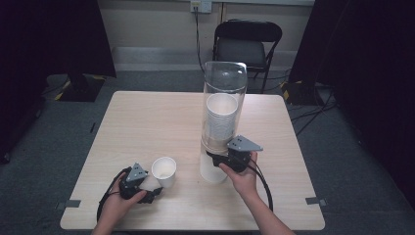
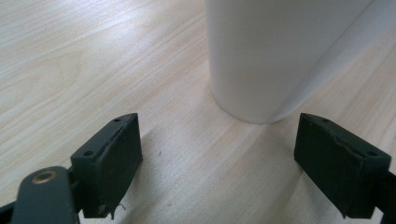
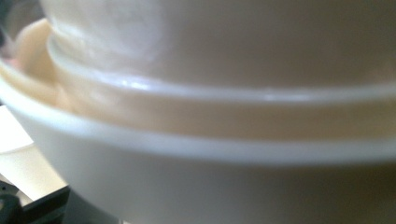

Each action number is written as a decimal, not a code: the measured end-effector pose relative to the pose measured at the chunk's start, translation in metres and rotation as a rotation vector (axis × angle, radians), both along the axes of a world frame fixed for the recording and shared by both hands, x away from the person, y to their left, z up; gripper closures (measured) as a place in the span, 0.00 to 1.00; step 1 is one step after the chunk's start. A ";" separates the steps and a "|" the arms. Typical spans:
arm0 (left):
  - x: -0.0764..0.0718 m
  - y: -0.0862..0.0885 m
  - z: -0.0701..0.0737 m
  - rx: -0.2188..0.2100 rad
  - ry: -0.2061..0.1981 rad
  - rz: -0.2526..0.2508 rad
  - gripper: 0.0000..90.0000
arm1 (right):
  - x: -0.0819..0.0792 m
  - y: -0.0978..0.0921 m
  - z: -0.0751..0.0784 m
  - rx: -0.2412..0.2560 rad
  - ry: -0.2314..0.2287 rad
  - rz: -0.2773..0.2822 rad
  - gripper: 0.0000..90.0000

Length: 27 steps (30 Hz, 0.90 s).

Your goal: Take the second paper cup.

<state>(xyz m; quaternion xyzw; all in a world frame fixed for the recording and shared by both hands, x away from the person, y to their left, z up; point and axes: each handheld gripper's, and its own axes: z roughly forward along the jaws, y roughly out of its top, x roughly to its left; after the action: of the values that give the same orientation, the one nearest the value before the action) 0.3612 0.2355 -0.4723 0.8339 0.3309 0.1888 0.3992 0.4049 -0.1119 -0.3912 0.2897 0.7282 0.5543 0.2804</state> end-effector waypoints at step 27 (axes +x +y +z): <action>0.000 0.000 0.000 -0.001 0.001 -0.001 0.16 | -0.008 -0.047 -0.052 -0.211 0.206 0.023 0.39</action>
<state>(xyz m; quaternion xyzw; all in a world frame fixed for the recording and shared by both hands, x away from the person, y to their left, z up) 0.3613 0.2354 -0.4723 0.8340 0.3309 0.1882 0.3993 0.3971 -0.1587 -0.4428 0.3057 0.8105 0.4453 0.2265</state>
